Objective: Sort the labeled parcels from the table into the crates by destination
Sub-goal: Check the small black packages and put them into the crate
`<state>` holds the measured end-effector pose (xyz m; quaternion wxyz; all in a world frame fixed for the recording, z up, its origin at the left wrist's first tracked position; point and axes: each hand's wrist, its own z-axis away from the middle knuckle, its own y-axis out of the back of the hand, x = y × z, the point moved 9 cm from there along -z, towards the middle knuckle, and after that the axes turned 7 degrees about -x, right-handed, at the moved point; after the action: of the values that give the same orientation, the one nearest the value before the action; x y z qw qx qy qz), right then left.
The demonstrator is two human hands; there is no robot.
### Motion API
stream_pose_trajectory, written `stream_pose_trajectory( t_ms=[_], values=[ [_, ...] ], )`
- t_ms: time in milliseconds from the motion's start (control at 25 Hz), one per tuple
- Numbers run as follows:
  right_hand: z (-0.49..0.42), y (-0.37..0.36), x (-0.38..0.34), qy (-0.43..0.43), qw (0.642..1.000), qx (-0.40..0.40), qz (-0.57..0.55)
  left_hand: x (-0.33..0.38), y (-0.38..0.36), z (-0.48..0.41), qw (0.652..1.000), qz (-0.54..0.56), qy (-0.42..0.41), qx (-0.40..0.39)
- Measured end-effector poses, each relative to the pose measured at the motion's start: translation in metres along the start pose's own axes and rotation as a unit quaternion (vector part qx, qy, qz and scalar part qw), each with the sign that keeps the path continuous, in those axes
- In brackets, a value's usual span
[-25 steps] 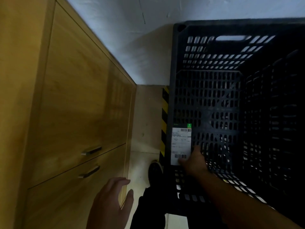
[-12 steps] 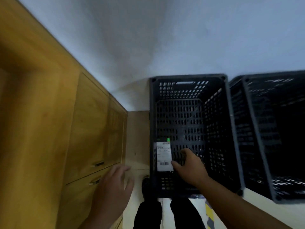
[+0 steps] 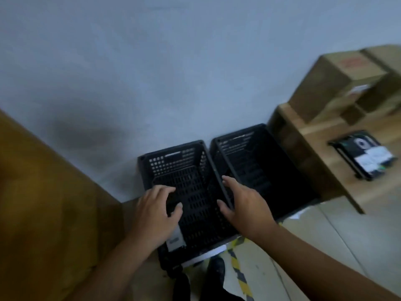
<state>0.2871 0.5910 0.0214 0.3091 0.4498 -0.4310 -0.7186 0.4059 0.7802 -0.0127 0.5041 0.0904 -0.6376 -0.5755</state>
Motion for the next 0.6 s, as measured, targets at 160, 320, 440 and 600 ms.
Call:
stream_pose_trajectory(
  t_ms=[160,320,440,600],
  values=[
    [0.056,0.067,0.03,-0.033,0.994,0.094,0.039,0.094,-0.008,-0.015,0.995,0.004,-0.1,-0.01],
    [0.116,0.102,0.087,-0.103,0.982,0.157,0.016,0.19,-0.038,-0.007,0.981,-0.004,-0.189,-0.043],
    [0.157,0.12,0.14,-0.15,0.969,0.195,-0.014,0.255,-0.066,-0.002,0.97,-0.019,-0.239,-0.051],
    [0.199,0.14,0.218,-0.181,0.956,0.228,-0.031,0.334,-0.111,-0.002,0.96,-0.047,-0.272,-0.047]
  ],
)
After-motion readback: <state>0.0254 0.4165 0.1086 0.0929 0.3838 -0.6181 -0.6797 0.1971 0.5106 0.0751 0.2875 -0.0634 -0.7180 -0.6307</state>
